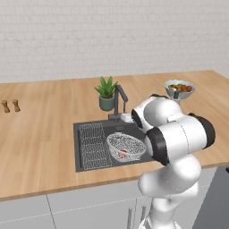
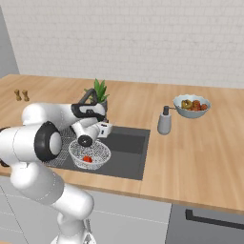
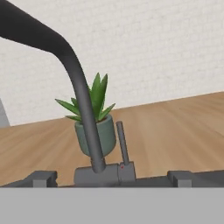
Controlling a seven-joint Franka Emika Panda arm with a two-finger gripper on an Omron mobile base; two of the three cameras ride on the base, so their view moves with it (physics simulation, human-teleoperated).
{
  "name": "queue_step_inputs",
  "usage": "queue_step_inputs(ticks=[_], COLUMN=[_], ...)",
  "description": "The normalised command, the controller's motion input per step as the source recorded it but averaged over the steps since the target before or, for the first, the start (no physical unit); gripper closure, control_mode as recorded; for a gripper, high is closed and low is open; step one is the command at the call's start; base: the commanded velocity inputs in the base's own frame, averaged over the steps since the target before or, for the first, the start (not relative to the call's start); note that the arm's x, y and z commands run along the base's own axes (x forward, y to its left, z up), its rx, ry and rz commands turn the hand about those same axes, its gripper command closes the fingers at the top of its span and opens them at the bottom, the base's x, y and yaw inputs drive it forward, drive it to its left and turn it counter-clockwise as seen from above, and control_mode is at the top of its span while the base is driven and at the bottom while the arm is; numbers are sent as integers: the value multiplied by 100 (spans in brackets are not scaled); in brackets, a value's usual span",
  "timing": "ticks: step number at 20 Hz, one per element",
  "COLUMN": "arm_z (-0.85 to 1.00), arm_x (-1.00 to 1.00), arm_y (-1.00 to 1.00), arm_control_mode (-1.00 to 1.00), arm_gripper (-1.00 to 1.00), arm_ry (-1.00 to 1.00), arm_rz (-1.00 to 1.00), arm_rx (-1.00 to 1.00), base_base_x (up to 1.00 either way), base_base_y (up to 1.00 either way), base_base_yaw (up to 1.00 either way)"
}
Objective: Put the colander in the sink, put the apple in the colander, and turn on the sink faucet and pour water over the colander.
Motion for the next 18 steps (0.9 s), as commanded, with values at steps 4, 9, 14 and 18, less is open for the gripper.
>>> queue_step_inputs(ticks=[4,9,14,18], arm_z=[0,0,0,-2], arm_x=[17,15,5,0], arm_y=[0,-5,-11,-16], arm_control_mode=[-100,-100,-100,-100], arm_gripper=[-100,-100,-100,-100], arm_ry=[-3,-4,0,0], arm_rz=[-1,0,0,0], arm_rx=[0,0,0,0], base_base_x=[0,0,0,0], base_base_y=[0,0,0,0], base_base_yaw=[0,0,0,0])
